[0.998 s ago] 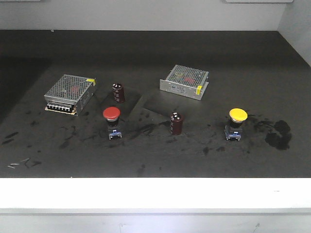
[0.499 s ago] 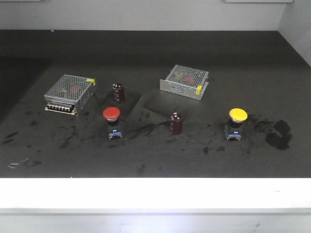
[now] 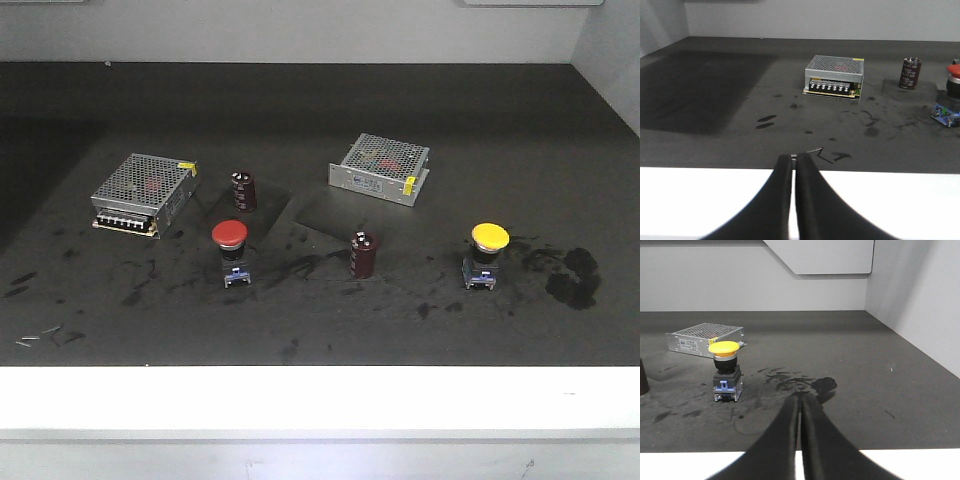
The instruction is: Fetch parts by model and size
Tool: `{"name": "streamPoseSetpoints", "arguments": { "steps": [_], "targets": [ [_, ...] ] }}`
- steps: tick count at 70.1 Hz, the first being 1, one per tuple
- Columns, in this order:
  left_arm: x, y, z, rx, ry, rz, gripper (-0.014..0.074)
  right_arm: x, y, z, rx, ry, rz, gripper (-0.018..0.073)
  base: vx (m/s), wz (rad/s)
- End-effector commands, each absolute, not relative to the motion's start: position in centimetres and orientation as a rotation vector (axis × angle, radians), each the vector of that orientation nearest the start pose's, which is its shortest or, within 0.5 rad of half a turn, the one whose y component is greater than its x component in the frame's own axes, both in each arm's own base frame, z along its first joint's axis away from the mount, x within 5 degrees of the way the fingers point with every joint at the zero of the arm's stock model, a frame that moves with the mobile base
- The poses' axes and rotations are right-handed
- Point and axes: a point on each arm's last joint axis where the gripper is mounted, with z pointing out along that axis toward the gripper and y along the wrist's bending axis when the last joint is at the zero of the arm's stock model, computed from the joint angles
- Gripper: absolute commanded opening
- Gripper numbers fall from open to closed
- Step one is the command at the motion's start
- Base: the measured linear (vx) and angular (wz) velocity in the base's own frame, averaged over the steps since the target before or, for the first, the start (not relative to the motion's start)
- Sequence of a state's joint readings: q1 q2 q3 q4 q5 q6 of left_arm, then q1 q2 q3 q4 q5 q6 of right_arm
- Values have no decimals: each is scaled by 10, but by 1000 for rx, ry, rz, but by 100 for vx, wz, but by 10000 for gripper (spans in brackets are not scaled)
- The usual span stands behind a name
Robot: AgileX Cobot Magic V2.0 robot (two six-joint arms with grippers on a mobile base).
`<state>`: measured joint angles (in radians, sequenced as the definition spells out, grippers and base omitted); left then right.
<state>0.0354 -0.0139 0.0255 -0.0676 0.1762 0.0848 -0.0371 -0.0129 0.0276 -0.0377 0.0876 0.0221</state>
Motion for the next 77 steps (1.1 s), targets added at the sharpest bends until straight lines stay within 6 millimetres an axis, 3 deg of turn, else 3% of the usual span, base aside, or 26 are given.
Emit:
{"name": "streamPoseSetpoints", "arguments": {
  "steps": [1,24,37,43,54,67,77],
  "targets": [
    [56,1,200,-21,1562,18,-6,56,-2,202,6,1499,-63,-9,0,0],
    [56,1,203,-33,1528,9,-6,51,-1,225,-2,1239,-57,-9,0,0],
    [51,4,230,-85,1267,-12,-6,46,-1,240,12,1128,-42,-9,0,0],
    [45,5,249,-89,1147,-6,-6,44,-2,251,46,1139,-14,-9,0,0],
    [34,4,292,-79,1081,-14,-6,36,-2,283,52,1153,-8,-9,0,0],
    [19,1,368,-57,1047,-21,-6,28,-1,338,15,1065,-55,-9,0,0],
    [29,0,419,-40,1109,-21,-6,34,-1,379,3,1043,-70,-9,0,0]
  ]
}}
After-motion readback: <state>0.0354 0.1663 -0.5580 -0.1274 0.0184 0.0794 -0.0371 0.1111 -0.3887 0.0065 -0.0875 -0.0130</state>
